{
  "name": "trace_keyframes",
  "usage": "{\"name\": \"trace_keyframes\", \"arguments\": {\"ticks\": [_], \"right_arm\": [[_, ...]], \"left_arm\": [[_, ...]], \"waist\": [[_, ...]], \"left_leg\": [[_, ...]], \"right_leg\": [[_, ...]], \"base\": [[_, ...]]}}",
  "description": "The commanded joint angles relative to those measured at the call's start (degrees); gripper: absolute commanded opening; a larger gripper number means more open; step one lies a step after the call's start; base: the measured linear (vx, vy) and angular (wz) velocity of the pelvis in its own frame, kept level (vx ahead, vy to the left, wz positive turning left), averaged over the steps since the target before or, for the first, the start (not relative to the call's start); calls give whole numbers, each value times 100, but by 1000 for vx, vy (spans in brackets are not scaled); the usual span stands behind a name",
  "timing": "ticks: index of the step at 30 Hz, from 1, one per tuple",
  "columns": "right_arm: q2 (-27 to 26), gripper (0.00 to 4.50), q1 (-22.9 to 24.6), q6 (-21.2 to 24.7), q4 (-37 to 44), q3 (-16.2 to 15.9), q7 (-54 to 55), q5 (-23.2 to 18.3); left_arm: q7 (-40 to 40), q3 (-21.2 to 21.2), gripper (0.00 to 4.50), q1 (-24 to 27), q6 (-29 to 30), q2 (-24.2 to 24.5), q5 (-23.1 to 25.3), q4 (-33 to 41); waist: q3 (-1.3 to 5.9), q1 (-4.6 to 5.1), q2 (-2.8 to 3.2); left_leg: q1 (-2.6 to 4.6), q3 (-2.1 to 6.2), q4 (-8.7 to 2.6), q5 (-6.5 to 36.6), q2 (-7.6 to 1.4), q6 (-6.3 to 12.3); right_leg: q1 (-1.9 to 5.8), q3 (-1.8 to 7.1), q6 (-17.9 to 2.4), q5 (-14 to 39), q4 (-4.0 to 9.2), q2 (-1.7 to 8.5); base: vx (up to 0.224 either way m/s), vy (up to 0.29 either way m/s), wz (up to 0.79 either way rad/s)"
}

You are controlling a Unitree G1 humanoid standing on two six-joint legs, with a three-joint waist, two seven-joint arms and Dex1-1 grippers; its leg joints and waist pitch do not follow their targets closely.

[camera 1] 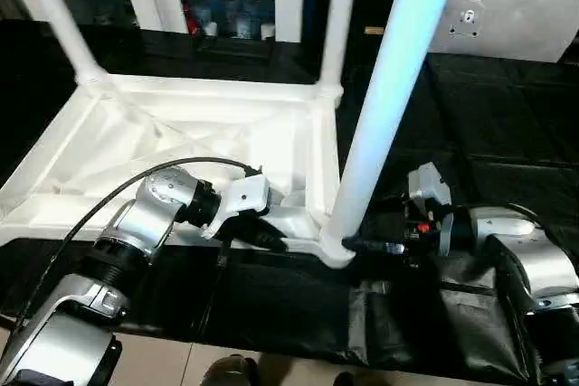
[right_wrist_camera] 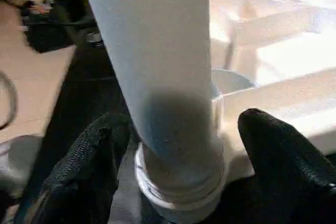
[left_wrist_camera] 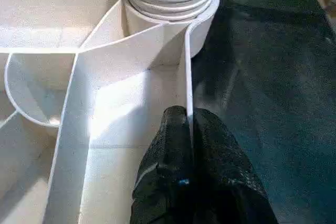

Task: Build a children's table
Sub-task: Rotate leg to tighten

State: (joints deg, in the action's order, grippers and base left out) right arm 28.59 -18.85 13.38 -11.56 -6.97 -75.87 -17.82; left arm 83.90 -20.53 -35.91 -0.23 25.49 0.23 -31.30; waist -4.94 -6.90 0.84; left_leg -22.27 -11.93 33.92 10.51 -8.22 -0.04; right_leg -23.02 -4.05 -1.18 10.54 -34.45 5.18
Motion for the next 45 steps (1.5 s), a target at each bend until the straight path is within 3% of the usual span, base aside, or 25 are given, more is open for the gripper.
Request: {"name": "trace_keyframes", "arguments": {"ticks": [1,3,13,22,24,26,29,32,36,38,42,44,45], "right_arm": [[85,334,-103,13,6,-33,-164,-54],[87,320,-172,16,-55,-101,-312,-77],[53,226,-213,134,-125,-274,-586,-168],[77,199,-91,368,15,-332,-642,-287],[39,198,16,737,204,-319,-447,-369],[-89,198,81,1067,438,-274,-134,-459],[-348,198,153,1289,717,-235,359,-500],[-742,198,240,1389,964,-259,1044,-373],[-1558,198,165,1644,849,-275,2417,51],[-1686,198,150,1734,851,-266,2660,114],[-2851,198,-87,1740,96,-118,4610,702],[-3184,198,-243,1611,-254,25,5262,887],[-3485,198,-429,1449,-635,194,5917,1073]], "left_arm": [[309,-182,0,-91,-145,-13,-38,115],[398,-221,0,-92,-183,6,-57,147],[483,-271,0,-62,-216,-33,-72,187],[477,-251,0,-89,-195,-52,-90,107],[316,-163,0,-86,39,-156,-177,121],[102,-97,0,-91,161,-272,-196,101],[-231,-26,0,-100,266,-437,-172,64],[-747,68,0,-125,484,-694,-130,45],[-1573,227,0,-220,1055,-1190,-80,14],[-1718,277,0,-250,1116,-1289,-81,-14],[-3253,551,0,-592,1319,-2010,161,-476],[-3791,680,0,-669,1393,-2232,249,-573],[-4267,811,0,-732,1479,-2436,301,-635]], "waist": [[419,14,-33],[420,3,-60],[437,-74,-51],[442,-94,-44],[429,-96,-17],[430,-97,-31],[391,-92,-35],[354,-40,-44],[310,168,-51],[312,241,-65],[298,380,-41],[298,398,-42],[283,444,0]], "left_leg": [[169,252,-433,1156,-603,304],[176,246,-433,1165,-602,290],[179,241,-410,974,-598,362],[181,251,-413,1010,-598,291],[178,250,-410,1023,-596,295],[176,258,-420,984,-603,302],[193,264,-454,1300,-605,169],[221,313,-476,1811,-574,-120],[189,387,-522,2112,-553,-347],[168,405,-528,2102,-545,-299],[208,388,-523,2255,-509,-359],[234,401,-523,2360,-514,-364],[238,402,-543,2476,-520,-427]], "right_leg": [[241,327,-1538,1012,354,531],[233,327,-1530,1061,350,530],[228,322,-1521,891,333,525],[237,321,-1516,877,324,523],[230,324,-1527,875,330,527],[244,322,-1525,834,322,516],[217,339,-1414,1356,388,532],[198,355,-1140,2309,492,580],[166,330,-890,2908,536,569],[197,331,-802,2951,559,580],[99,331,-840,2922,593,536],[114,326,-745,3082,624,553],[71,330,-783,3017,622,534]], "base": [[0,0,0],[0,0,0],[0,0,0],[0,0,0],[0,0,0],[0,0,0],[0,0,0],[0,0,0],[0,0,0],[0,0,0],[0,0,0],[0,0,0],[0,0,0]]}}
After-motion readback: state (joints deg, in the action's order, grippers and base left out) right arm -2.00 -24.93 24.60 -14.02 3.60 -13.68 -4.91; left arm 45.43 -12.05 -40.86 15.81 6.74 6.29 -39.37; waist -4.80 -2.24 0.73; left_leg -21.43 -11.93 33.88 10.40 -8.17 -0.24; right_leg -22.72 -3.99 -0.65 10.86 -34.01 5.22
